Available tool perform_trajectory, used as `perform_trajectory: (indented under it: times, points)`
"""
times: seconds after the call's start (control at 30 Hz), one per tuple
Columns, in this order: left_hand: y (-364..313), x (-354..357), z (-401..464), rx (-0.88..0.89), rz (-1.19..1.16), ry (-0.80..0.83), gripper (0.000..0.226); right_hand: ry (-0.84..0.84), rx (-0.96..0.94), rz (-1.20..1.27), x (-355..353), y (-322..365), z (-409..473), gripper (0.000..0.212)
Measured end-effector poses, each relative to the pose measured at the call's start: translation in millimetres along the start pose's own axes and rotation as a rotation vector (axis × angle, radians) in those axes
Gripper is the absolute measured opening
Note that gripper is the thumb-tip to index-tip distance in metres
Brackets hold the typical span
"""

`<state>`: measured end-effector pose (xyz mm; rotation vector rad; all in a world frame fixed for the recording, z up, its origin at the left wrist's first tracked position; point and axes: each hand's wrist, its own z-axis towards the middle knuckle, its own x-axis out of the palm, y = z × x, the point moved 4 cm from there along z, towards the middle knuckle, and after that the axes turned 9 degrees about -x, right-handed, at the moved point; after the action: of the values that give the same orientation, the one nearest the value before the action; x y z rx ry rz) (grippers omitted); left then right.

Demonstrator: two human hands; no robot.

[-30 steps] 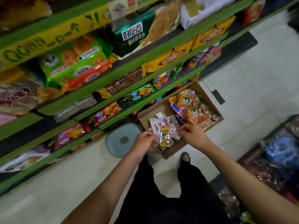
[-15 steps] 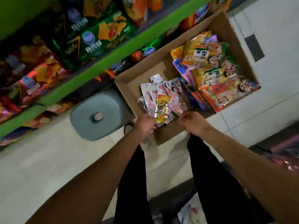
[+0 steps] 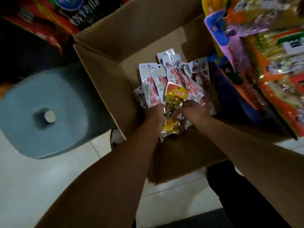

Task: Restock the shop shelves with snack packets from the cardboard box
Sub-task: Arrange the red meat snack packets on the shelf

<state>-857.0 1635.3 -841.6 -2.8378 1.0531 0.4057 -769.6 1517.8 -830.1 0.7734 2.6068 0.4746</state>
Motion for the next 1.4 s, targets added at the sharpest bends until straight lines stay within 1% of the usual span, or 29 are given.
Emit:
perform_trajectory:
  times: [0.07,0.13,0.2,0.27,0.33,0.4,0.47,0.5,0.53,0.57,0.63,0.67,0.7,0.73,0.8,0.87,0.97,1.03,1.17,1.2,1.3,1.4]
  points:
    - [-2.2,6.2,6.4,0.037,-0.108,-0.029,0.07,-0.028,-0.036,0.144,14.8,1.3,7.7,0.04]
    - [-4.6,5.0,9.9,0.11,-0.092,-0.038,0.082,-0.087,-0.068,0.218,28.3,2.5,12.7,0.043]
    - [-1.3,-0.1,17.5,0.141,-0.061,-0.034,0.084,-0.13,-0.087,0.275,32.4,3.0,19.0,0.039]
    - [0.7,-2.0,17.8,0.17,-0.042,-0.013,0.082,-0.107,-0.112,0.311,34.9,2.6,22.3,0.031]
    - [1.5,3.6,18.6,0.185,0.004,0.013,0.093,-0.069,-0.112,0.316,39.5,1.4,26.4,0.023]
    - [1.0,8.6,17.9,0.169,0.044,0.02,0.107,-0.06,-0.107,0.199,39.4,4.8,28.0,0.006]
    - [0.8,11.2,17.2,0.131,0.021,0.045,0.111,-0.059,-0.099,-0.06,34.0,7.6,33.8,0.035]
    - [0.0,12.5,17.8,0.129,0.03,0.062,0.11,-0.062,-0.109,-0.108,31.5,11.1,36.3,0.044]
    - [-0.6,12.0,19.8,0.141,0.061,0.073,0.106,-0.049,-0.119,-0.102,30.0,11.7,39.9,0.048]
    - [-1.2,10.9,22.8,0.167,0.089,0.095,0.098,-0.014,-0.116,-0.033,30.2,13.2,41.4,0.048]
    - [-5.1,7.6,29.6,0.22,0.091,0.156,0.07,0.026,-0.091,0.125,34.2,10.3,47.0,0.045]
    - [-6.8,4.5,32.6,0.227,0.085,0.178,0.057,0.013,-0.095,0.149,36.4,7.3,49.8,0.046]
    - [-8.1,2.0,35.3,0.226,0.087,0.178,0.05,-0.003,-0.102,0.167,38.2,3.6,51.9,0.048]
    - [-9.4,0.4,37.1,0.221,0.091,0.169,0.048,-0.012,-0.111,0.198,40.1,-1.3,54.9,0.051]
    - [-11.5,-0.7,36.9,0.226,0.127,0.15,0.05,0.008,-0.113,0.27,42.8,-6.9,54.9,0.055]
    - [-13.4,-1.3,32.9,0.214,0.193,0.148,0.056,0.065,-0.113,0.33,43.2,-10.2,54.4,0.057]
    - [-17.7,-3.2,23.2,0.228,0.286,0.19,0.056,0.128,-0.102,0.37,37.3,-12.1,44.6,0.064]
    - [-22.3,-3.6,7.2,0.261,0.302,0.224,0.059,0.137,-0.106,0.4,30.1,-8.3,32.3,0.064]
    - [-34.5,-10.2,-48.1,0.332,0.362,0.319,0.06,0.102,-0.145,0.488,9.6,14.3,-9.8,0.048]
    - [-37.6,-14.4,-64.1,0.348,0.381,0.333,0.059,0.092,-0.156,0.506,2.1,21.5,-23.9,0.047]
    - [-39.6,-28.4,-116.6,0.389,0.434,0.407,0.058,0.101,-0.183,0.609,-17.3,37.3,-69.1,0.053]
    - [-39.2,-45.9,-181.4,0.44,0.467,0.464,0.053,0.093,-0.263,0.66,-36.6,60.9,-126.5,0.062]
